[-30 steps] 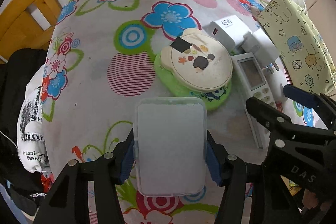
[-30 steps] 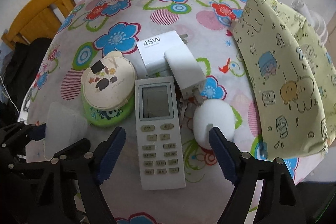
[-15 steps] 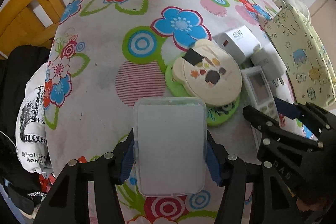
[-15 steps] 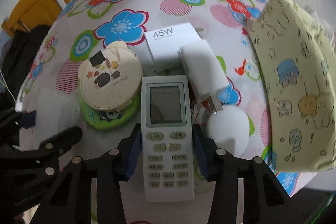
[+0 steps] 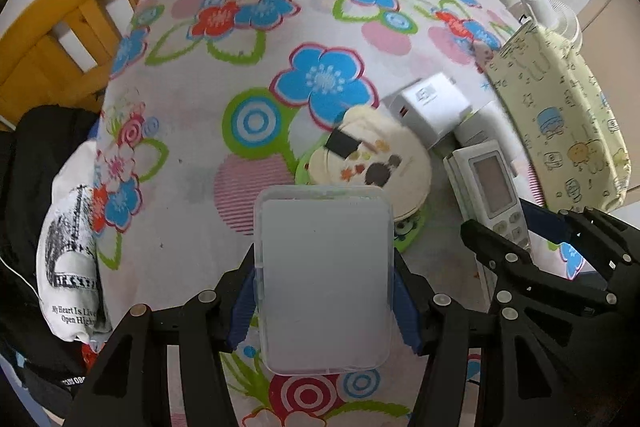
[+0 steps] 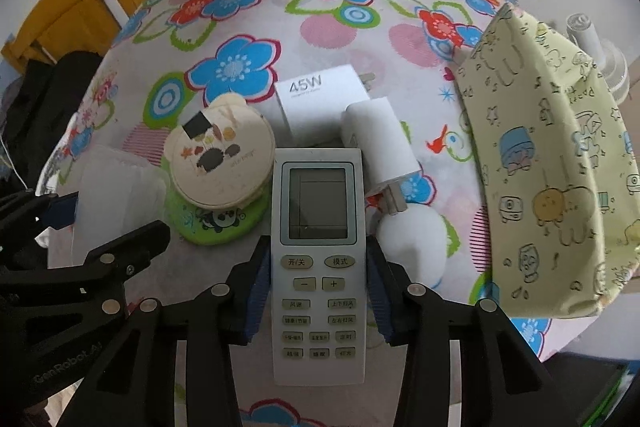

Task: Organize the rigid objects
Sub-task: 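Lift the box and remote and carry both toward the yellow-green fabric basket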

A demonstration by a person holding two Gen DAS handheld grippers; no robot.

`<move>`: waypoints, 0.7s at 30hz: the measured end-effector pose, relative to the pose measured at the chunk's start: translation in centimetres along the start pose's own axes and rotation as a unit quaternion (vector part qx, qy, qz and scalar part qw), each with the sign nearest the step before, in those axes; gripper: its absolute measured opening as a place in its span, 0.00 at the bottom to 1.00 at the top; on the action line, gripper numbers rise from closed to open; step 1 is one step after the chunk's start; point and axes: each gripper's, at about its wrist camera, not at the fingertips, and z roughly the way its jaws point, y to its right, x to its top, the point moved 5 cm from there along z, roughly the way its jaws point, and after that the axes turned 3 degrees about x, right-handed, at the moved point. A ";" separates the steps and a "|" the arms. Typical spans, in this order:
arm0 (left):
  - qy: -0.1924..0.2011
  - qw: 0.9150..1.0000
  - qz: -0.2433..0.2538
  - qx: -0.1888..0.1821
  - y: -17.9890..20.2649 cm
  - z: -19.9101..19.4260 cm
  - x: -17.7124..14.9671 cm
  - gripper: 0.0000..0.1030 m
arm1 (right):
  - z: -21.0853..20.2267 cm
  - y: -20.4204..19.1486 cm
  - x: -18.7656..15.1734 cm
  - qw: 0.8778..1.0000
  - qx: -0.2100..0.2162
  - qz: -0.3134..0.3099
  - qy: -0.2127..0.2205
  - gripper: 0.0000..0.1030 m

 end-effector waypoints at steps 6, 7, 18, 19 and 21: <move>0.021 1.000 0.001 0.004 0.8 -2.6 0.8 0.59 | -2.7 0.5 0.3 1.000 0.000 0.007 0.020 0.45; 0.023 1.000 0.000 0.002 0.9 -2.9 0.9 0.59 | -3.3 0.6 0.3 1.000 0.001 0.013 0.026 0.45; 0.047 0.999 0.005 -0.008 3.5 -6.7 1.8 0.59 | -8.1 2.7 0.2 0.998 -0.007 0.042 0.054 0.45; 0.050 0.999 0.008 -0.008 3.8 -7.0 1.9 0.59 | -8.5 3.0 0.2 0.997 -0.008 0.044 0.056 0.45; 0.056 0.998 0.012 -0.008 4.3 -7.6 2.3 0.59 | -9.1 3.4 0.3 0.997 -0.009 0.048 0.060 0.45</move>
